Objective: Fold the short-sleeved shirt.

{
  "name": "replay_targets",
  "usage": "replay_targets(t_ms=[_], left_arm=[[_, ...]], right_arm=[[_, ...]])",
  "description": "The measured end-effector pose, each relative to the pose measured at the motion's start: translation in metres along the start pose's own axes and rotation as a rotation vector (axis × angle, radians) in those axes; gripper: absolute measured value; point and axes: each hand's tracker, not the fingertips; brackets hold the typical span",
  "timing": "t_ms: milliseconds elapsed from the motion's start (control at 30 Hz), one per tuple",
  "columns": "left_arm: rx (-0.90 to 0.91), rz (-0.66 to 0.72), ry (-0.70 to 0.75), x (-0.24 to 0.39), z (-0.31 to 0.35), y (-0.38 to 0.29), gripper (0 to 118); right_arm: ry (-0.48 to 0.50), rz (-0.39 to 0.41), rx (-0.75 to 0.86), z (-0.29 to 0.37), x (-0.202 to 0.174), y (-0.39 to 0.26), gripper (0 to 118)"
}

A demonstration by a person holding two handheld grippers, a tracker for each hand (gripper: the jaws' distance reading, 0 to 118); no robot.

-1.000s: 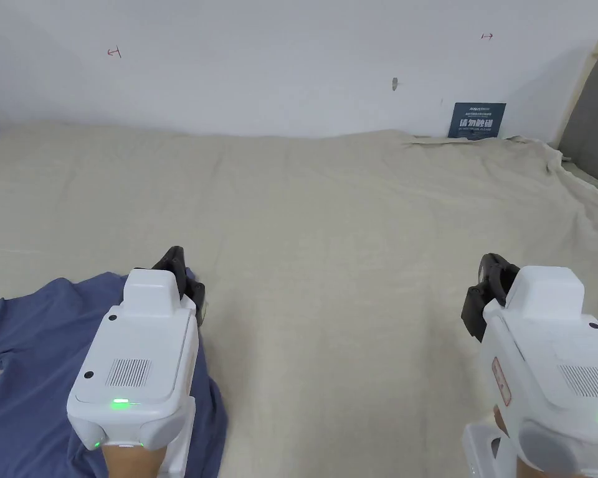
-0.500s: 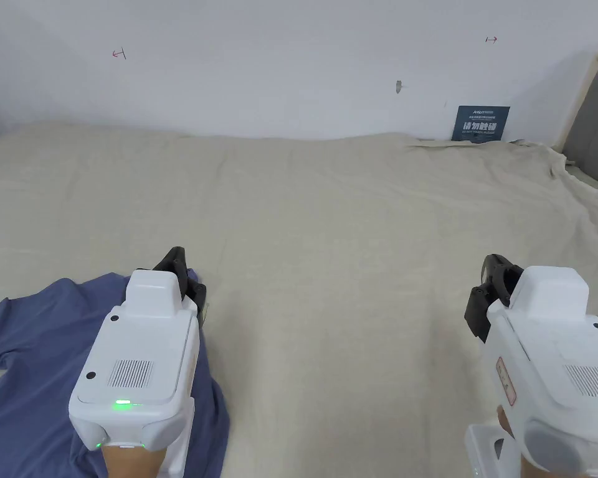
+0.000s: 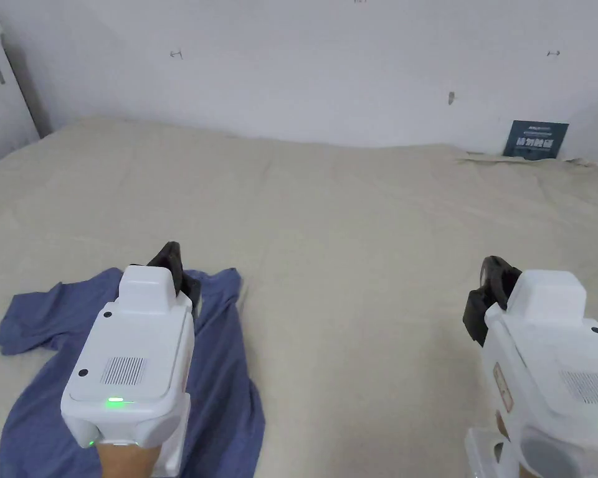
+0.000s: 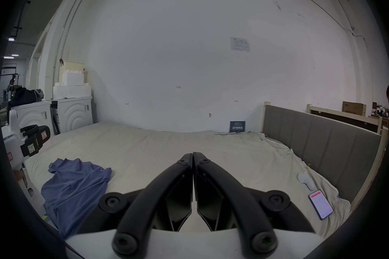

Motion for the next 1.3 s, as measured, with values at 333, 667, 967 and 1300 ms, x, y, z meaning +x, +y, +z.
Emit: replay_targets(t_ms=[333,667,967,1300], left_arm=[[-0.023,-0.019,0.228,-0.088,0.028,-0.004,2],[-0.054,-0.037,0.364,-0.149,0.064,-0.01,2],[-0.074,-0.038,0.408,-0.168,0.078,-0.017,2],[-0.119,0.016,0.375,-0.176,0.063,-0.02,2]], right_arm=[[0.205,-0.005,0.005,-0.029,-0.078,0.003,0],[0.352,0.007,-0.003,-0.038,-0.138,-0.003,0],[0.402,0.018,-0.012,-0.037,-0.16,-0.006,0],[0.405,0.026,-0.016,-0.043,-0.163,-0.005,0]])
